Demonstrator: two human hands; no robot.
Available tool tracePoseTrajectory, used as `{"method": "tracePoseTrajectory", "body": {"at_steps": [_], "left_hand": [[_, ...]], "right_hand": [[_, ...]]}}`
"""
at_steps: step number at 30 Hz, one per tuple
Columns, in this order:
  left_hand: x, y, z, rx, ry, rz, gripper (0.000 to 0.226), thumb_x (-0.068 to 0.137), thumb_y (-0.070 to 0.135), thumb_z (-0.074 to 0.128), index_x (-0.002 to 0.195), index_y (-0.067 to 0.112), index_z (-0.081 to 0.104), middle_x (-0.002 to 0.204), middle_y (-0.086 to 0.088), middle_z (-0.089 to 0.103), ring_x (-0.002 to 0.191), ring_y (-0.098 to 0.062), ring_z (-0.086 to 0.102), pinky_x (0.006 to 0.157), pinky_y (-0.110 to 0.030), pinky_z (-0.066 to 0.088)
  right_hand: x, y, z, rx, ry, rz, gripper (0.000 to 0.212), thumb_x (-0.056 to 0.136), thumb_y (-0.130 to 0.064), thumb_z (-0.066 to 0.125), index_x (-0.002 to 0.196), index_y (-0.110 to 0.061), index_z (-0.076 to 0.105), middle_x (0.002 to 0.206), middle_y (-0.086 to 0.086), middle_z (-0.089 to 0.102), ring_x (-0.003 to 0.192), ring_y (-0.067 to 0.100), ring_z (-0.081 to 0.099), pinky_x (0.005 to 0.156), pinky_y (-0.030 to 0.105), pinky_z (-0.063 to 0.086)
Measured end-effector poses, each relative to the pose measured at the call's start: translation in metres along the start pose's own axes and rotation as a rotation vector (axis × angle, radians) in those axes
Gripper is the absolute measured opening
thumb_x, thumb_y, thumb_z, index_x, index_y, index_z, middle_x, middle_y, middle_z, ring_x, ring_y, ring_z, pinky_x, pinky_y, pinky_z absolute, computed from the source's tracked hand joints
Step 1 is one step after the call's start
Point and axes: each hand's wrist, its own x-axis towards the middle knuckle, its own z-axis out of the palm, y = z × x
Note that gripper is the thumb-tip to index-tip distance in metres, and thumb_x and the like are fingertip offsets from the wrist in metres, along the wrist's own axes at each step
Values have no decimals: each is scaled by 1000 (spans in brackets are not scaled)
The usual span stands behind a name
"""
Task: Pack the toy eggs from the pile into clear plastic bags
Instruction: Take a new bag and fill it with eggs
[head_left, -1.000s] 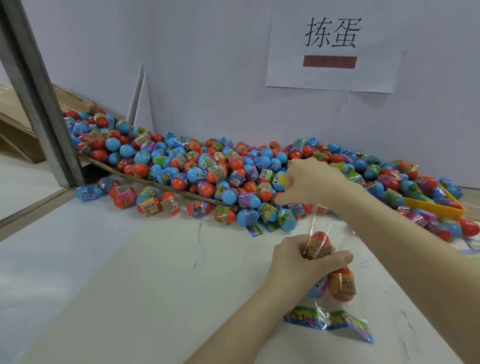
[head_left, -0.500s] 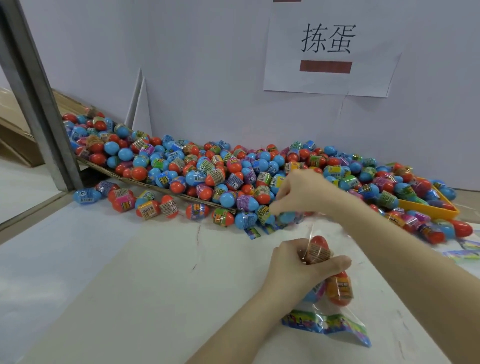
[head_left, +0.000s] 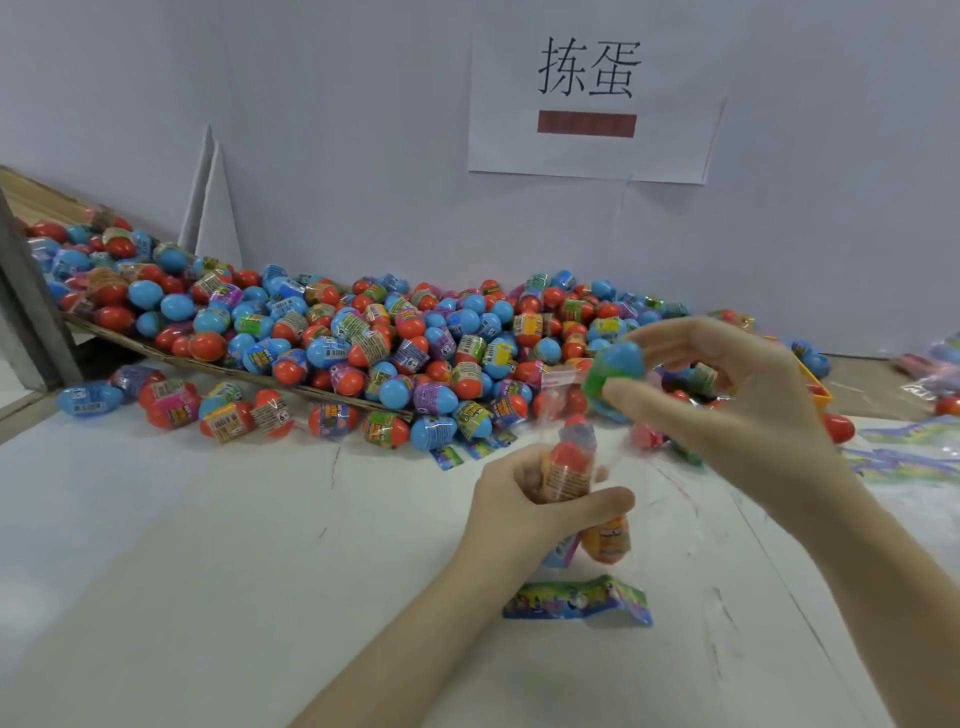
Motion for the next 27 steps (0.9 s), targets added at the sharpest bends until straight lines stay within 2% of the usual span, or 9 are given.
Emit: {"method": "tracePoseTrajectory", "body": {"at_steps": [3, 6, 8, 11, 14, 17, 22, 24, 27], "left_hand": [[-1, 2, 1, -1, -12, 31, 29, 65, 12, 81, 90, 22, 69, 76, 14, 73, 72, -1, 68, 58, -10, 49], [-2, 3, 1, -7, -11, 78, 23, 66, 9, 80, 80, 24, 71, 71, 9, 72, 67, -3, 68, 58, -12, 49], [-3, 4, 1, -4, -20, 104, 20, 66, 7, 80, 73, 25, 71, 67, 6, 71, 64, -5, 67, 57, -14, 50], [-3, 5, 1, -13, -44, 96, 20, 66, 7, 80, 70, 25, 72, 71, 6, 72, 65, -5, 67, 58, -14, 51], [-3, 5, 1, -9, -56, 86, 18, 66, 7, 80, 74, 21, 72, 70, 3, 72, 65, -8, 67, 59, -17, 52], [-4, 6, 0, -23, -70, 82, 18, 68, 6, 78, 76, 22, 72, 70, 4, 72, 64, -7, 67, 57, -16, 51], [-4, 7, 0, 6, -70, 57, 20, 69, 8, 78, 80, 23, 71, 72, 6, 73, 65, -5, 68, 58, -15, 51], [-4, 8, 0, 0, -77, 54, 19, 69, 7, 77, 82, 20, 72, 77, 2, 74, 68, -8, 69, 61, -17, 53], [-4, 8, 0, -26, -67, 46, 15, 69, 9, 76, 77, 22, 73, 78, -2, 74, 70, -13, 68, 64, -20, 55]], "right_hand": [[-1, 3, 4, -336, -55, -52, 21, 59, -44, 63, 77, -45, 54, 76, -28, 55, 89, 11, 44, 77, 28, 27], [6, -2, -3, -582, -182, -113, 20, 58, -50, 56, 76, -43, 51, 71, -28, 53, 79, 7, 33, 67, 25, 11], [13, -7, -8, -656, -335, -103, 17, 58, -54, 52, 71, -44, 48, 71, -27, 56, 80, 3, 36, 66, 27, 10], [23, -7, -14, -667, -467, -85, 17, 65, -51, 57, 80, -47, 52, 71, -28, 57, 83, -2, 42, 65, 29, 9], [27, -5, -16, -764, -502, -125, 19, 72, -52, 60, 90, -54, 55, 77, -30, 53, 84, 2, 39, 64, 28, 6], [29, -2, -15, -801, -519, -121, 16, 74, -56, 56, 90, -57, 56, 91, -28, 47, 95, 6, 29, 67, 26, 5], [29, 2, -9, -794, -584, -97, 18, 80, -44, 65, 96, -50, 63, 89, -27, 35, 93, 6, 22, 71, 28, 7], [30, 2, -8, -812, -606, -103, 17, 77, -42, 68, 93, -49, 64, 88, -27, 33, 89, 5, 18, 72, 28, 8], [32, -1, -8, -814, -602, -103, 10, 72, -51, 68, 76, -50, 59, 89, -24, 36, 89, 5, 18, 71, 28, 6]]}}
